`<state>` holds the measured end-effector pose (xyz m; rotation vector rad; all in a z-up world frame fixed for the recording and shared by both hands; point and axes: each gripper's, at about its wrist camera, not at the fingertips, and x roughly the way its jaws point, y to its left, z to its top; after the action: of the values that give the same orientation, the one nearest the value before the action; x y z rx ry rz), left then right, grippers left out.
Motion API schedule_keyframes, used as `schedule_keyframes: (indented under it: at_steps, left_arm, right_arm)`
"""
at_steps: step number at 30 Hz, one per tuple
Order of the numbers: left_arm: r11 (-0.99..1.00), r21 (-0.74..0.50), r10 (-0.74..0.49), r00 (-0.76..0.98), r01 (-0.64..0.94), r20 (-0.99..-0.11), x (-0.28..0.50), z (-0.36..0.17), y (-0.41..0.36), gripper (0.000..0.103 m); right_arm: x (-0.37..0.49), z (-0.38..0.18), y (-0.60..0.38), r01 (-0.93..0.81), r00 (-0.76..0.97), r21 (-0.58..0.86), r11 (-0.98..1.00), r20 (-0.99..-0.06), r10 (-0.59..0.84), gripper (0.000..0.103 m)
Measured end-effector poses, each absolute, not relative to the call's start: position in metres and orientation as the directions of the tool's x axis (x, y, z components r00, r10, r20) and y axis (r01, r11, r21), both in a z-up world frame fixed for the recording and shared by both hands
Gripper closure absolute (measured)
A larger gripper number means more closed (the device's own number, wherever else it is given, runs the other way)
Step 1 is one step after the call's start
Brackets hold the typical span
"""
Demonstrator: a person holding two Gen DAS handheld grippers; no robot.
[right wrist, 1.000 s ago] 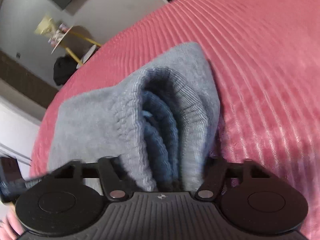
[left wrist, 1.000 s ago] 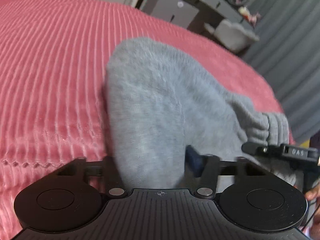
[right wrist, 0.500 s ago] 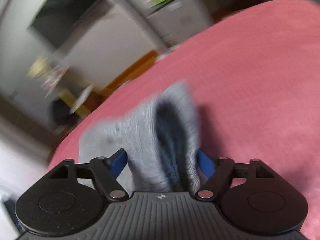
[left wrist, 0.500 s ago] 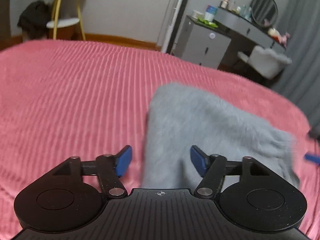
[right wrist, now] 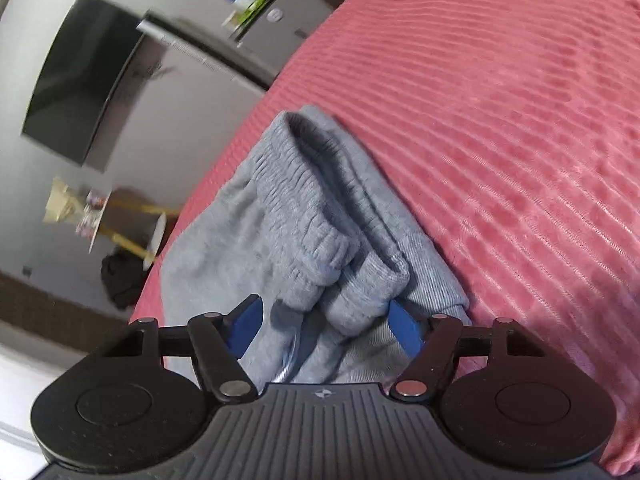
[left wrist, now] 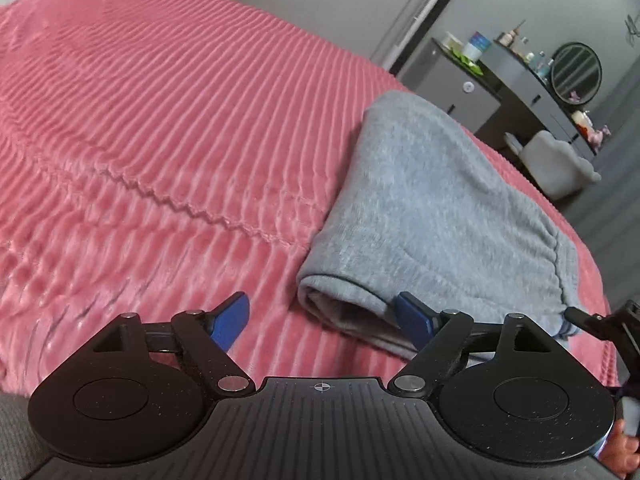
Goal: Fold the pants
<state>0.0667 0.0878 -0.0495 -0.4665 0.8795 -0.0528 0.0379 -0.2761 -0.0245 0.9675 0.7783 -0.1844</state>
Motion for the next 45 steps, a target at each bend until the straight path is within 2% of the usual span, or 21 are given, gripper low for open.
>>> schedule_keyframes:
  at_steps: [1, 5, 10, 13, 14, 17, 21, 22, 24, 27, 28, 31, 32, 34, 36, 37, 41, 45]
  left_arm:
    - [0.903, -0.406, -0.225, 0.650, -0.141, -0.726, 0.064, -0.053, 0.090, 0.016]
    - [0.902, -0.412, -0.227, 0.667, -0.132, -0.710, 0.068, -0.057, 0.083, 0.014]
    - [0.894, -0.430, -0.240, 0.678, -0.124, -0.695, 0.068, -0.058, 0.084, 0.013]
    - [0.895, -0.428, -0.231, 0.688, -0.127, -0.687, 0.063, -0.059, 0.090, 0.012]
    - [0.893, -0.432, -0.234, 0.693, -0.124, -0.682, 0.062, -0.058, 0.090, 0.014]
    - [0.881, -0.453, -0.220, 0.734, -0.132, -0.642, 0.055, -0.053, 0.097, 0.015]
    - [0.869, -0.463, -0.190, 0.745, -0.176, -0.640, 0.055, -0.054, 0.101, 0.014]
    - [0.872, -0.457, -0.190, 0.738, -0.177, -0.648, 0.057, -0.056, 0.100, 0.013]
    - [0.882, -0.444, -0.196, 0.730, -0.160, -0.654, 0.057, -0.057, 0.095, 0.012]
    - [0.902, -0.405, -0.166, 0.744, -0.151, -0.648, 0.055, -0.054, 0.090, 0.013]
    - [0.900, -0.409, -0.169, 0.741, -0.153, -0.650, 0.055, -0.054, 0.089, 0.013]
    - [0.901, -0.402, -0.160, 0.739, -0.161, -0.654, 0.056, -0.054, 0.088, 0.011]
    - [0.903, -0.399, -0.158, 0.740, -0.161, -0.654, 0.056, -0.053, 0.087, 0.011]
    - [0.905, -0.394, -0.154, 0.741, -0.160, -0.654, 0.056, -0.053, 0.086, 0.011]
    - [0.907, -0.388, -0.149, 0.740, -0.161, -0.656, 0.056, -0.054, 0.086, 0.010]
    - [0.908, -0.386, -0.146, 0.740, -0.163, -0.656, 0.056, -0.054, 0.085, 0.010]
    - [0.913, -0.374, -0.135, 0.741, -0.165, -0.657, 0.057, -0.055, 0.084, 0.009]
    - [0.916, -0.364, -0.126, 0.740, -0.168, -0.660, 0.057, -0.056, 0.083, 0.007]
  right_arm:
    - [0.041, -0.025, -0.272, 0.492, 0.717, 0.660, 0.567, -0.677, 0.167, 0.039]
    - [0.042, -0.042, -0.262, 0.491, 0.736, 0.680, 0.545, -0.658, 0.157, 0.030]
    - [0.037, -0.060, -0.261, 0.513, 0.756, 0.741, 0.434, -0.629, 0.180, 0.027]
    - [0.048, -0.055, -0.254, 0.527, 0.733, 0.697, 0.486, -0.662, 0.156, 0.057]
    - [0.048, -0.050, -0.250, 0.515, 0.734, 0.683, 0.518, -0.663, 0.143, 0.062]
    - [0.034, -0.028, -0.245, 0.433, 0.786, 0.687, 0.583, -0.605, 0.130, 0.068]
    - [0.008, -0.021, -0.248, 0.370, 0.845, 0.735, 0.568, -0.521, 0.123, 0.068]
    - [0.007, -0.029, -0.251, 0.390, 0.834, 0.720, 0.574, -0.540, 0.110, 0.067]
    - [0.015, -0.051, -0.255, 0.467, 0.754, 0.608, 0.642, -0.654, 0.070, 0.065]
    - [0.010, -0.055, -0.259, 0.440, 0.767, 0.634, 0.636, -0.634, 0.102, 0.061]
    - [0.008, -0.051, -0.259, 0.440, 0.765, 0.637, 0.633, -0.635, 0.107, 0.055]
    - [0.001, -0.040, -0.263, 0.458, 0.749, 0.631, 0.626, -0.653, 0.111, 0.051]
    - [-0.003, -0.039, -0.265, 0.470, 0.743, 0.632, 0.616, -0.660, 0.110, 0.043]
    - [-0.014, -0.044, -0.264, 0.487, 0.742, 0.629, 0.606, -0.664, 0.093, 0.035]
    - [-0.023, -0.051, -0.263, 0.488, 0.748, 0.648, 0.585, -0.656, 0.103, 0.032]
    - [-0.022, -0.057, -0.265, 0.501, 0.740, 0.660, 0.560, -0.662, 0.119, 0.027]
    - [-0.018, -0.068, -0.271, 0.498, 0.749, 0.704, 0.506, -0.644, 0.159, 0.024]
    - [-0.014, -0.070, -0.268, 0.500, 0.746, 0.684, 0.531, -0.652, 0.138, 0.024]
